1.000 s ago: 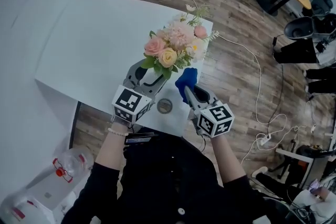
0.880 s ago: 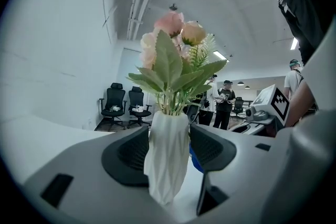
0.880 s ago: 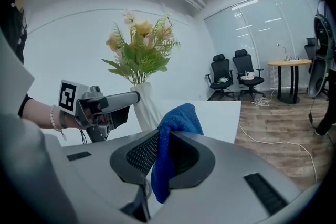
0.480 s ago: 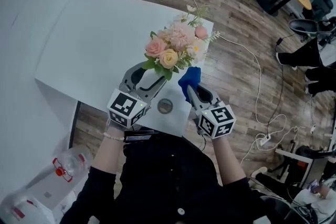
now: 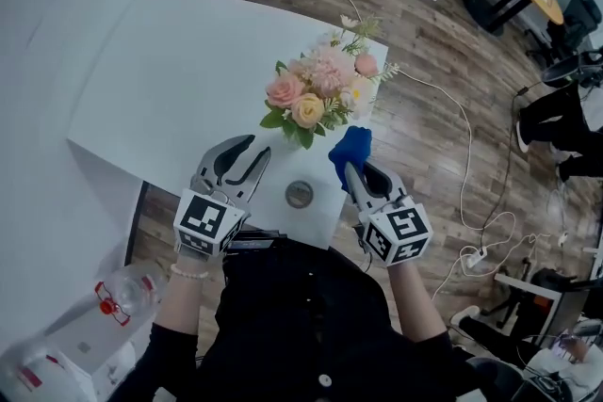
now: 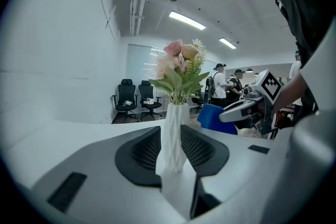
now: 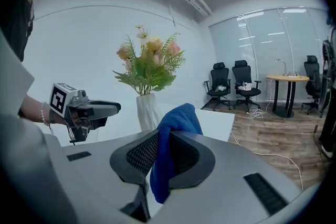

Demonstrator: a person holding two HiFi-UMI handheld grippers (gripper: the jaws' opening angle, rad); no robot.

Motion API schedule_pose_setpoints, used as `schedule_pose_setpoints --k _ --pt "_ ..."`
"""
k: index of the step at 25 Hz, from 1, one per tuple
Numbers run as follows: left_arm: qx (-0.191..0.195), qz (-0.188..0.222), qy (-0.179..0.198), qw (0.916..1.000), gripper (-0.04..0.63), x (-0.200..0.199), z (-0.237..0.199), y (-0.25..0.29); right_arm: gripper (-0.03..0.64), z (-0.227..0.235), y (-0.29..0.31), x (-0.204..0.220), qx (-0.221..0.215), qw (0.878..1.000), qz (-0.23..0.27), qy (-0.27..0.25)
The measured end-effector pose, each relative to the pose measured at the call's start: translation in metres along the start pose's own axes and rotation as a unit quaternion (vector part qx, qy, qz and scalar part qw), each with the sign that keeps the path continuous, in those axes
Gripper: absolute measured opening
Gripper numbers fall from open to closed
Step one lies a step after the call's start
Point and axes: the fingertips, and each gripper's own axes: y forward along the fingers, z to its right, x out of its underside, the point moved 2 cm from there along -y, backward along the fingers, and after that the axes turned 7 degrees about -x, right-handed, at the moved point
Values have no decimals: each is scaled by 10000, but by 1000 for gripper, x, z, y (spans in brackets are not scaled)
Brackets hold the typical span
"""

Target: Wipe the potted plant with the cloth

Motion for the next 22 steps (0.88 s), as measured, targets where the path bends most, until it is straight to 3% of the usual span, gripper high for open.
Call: schedule_pose_setpoints --k 7,17,22 --pt "-70 171 86 9998 40 -21 6 -14 74 -3 -8 -8 71 9999 73 -104" --pt "211 291 180 9992 28 -34 25 -23 74 -7 -19 -17 77 9996 149 -210" --pt "189 234 47 9995 28 -33 28 -20 74 -9 -17 -16 53 9995 140 -280"
